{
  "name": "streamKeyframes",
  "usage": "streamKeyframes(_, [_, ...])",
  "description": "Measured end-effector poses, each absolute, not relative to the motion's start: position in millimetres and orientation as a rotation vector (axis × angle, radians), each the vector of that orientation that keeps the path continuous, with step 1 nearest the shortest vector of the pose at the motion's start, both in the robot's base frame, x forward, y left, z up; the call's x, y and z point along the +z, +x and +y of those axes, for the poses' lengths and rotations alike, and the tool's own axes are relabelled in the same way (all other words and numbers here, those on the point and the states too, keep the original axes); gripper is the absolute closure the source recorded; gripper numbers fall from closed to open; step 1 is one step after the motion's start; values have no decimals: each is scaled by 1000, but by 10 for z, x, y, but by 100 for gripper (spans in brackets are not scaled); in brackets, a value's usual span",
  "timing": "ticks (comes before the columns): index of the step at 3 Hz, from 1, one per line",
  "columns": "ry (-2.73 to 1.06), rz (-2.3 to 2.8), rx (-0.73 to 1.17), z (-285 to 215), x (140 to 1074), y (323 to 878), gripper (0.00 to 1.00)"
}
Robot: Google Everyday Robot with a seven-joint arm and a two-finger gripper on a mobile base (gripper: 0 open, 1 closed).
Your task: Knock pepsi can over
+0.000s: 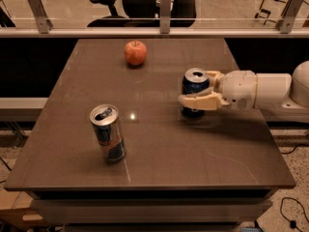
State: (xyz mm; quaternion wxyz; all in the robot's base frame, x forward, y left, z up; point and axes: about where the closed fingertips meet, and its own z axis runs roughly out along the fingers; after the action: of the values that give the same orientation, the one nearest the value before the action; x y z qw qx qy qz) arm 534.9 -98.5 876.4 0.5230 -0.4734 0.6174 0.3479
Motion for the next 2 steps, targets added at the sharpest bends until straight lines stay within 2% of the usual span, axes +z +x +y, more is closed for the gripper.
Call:
streamKeyframes(1, [-1137, 1476, 836, -961, 8768, 5347, 100])
streamKeyframes(2, [-1137, 1476, 836, -960, 8768, 5347, 100])
